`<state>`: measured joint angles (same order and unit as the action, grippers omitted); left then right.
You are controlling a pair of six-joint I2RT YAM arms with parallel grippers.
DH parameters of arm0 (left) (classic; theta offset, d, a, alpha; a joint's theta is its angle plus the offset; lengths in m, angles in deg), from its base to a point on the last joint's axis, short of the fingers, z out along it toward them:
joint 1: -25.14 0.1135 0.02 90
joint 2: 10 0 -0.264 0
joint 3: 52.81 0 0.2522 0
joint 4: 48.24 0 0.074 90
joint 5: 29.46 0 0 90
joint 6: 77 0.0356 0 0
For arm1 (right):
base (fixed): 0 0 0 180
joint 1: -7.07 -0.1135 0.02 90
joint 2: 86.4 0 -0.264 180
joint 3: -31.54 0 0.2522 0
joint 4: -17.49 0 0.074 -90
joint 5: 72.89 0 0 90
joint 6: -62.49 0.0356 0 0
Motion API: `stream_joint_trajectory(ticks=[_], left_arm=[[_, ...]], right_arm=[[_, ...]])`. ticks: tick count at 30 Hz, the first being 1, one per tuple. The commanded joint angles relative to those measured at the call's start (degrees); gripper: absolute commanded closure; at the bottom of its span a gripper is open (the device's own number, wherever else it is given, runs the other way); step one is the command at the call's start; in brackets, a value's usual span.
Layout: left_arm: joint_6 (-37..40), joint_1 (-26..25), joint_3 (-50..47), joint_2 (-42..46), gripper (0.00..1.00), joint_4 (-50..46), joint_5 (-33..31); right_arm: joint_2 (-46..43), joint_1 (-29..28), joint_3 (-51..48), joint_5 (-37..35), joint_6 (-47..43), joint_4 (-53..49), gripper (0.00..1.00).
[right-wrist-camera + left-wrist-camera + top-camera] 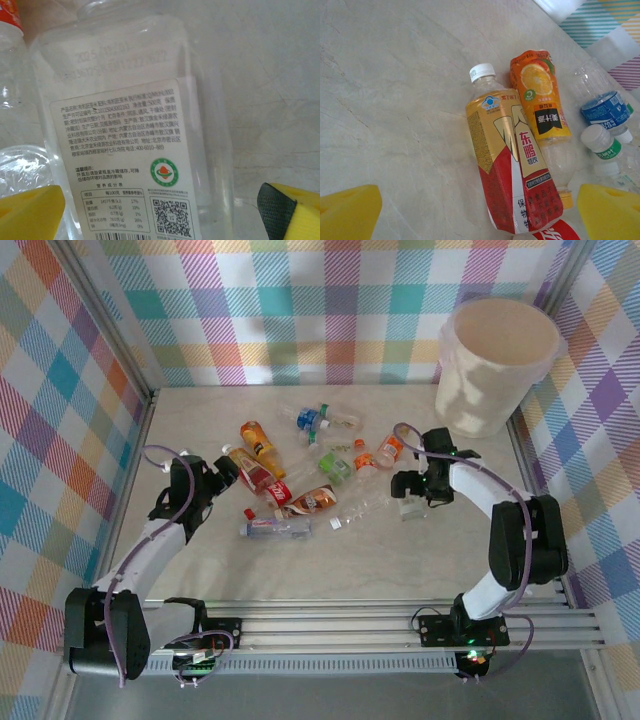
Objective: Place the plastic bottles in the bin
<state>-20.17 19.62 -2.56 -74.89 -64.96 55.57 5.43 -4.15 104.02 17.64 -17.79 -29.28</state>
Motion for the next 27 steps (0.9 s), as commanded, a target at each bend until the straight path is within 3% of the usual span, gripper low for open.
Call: stream_joint_trajectory(ticks=[1, 15, 27], left_arm=[[1.18, -0.28, 1.57, -0.92, 0.00, -0.21, 0.45], [0.78, -0.28, 1.82, -2.10, 0.00, 0.10, 1.31], [0.82, -0.31, 1.41, -2.22, 0.00, -0.20, 1.07]], right_arm=[[2.02, -0.35, 0.96, 1.88, -2.51, -1.11, 0.00], [-2.71, -1.61, 3.68, -4.06, -0.93, -4.69, 0.00], [4.84, -2.31, 6.14, -1.80, -1.69, -4.17, 0.00]])
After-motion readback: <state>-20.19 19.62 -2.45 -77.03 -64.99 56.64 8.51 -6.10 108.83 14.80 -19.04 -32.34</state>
